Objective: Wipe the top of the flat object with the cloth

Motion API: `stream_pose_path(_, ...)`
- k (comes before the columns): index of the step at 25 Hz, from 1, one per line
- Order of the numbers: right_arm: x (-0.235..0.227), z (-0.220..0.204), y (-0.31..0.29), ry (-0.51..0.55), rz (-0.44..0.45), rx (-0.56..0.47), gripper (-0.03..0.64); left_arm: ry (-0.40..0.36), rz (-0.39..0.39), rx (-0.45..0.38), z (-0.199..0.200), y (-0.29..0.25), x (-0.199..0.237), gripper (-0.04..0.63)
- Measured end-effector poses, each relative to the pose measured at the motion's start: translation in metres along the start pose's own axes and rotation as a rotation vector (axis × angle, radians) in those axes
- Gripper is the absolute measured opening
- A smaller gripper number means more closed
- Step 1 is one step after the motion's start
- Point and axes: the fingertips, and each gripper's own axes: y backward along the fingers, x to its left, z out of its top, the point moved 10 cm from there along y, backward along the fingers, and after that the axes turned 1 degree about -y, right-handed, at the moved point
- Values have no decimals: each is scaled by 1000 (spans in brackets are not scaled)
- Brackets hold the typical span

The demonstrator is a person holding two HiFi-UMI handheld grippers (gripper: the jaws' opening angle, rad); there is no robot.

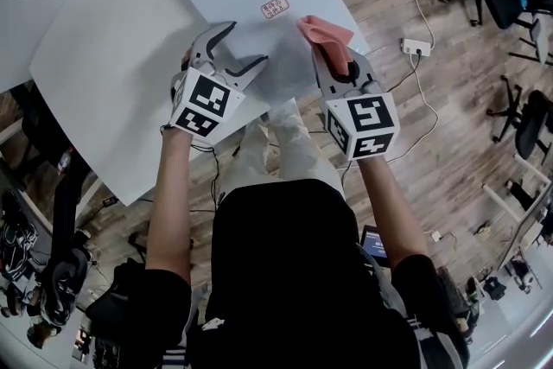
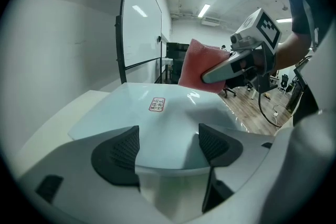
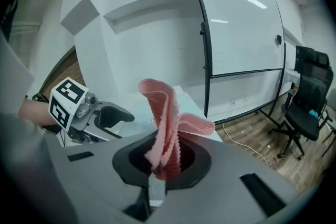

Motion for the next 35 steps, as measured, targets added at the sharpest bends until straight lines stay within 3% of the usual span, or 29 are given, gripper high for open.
stream_pose_path(17, -19, -1, -37, 220, -65, 232, 46, -3, -14, 16, -1, 0, 0, 347)
stream_pose_path(23, -21, 1, -47, 253, -64, 283, 46, 26, 0, 31, -10, -2, -2, 347)
stream_pose_path(35, -12, 6, -57, 259, -32, 305, 46, 14, 5, 32, -10, -2, -3, 347)
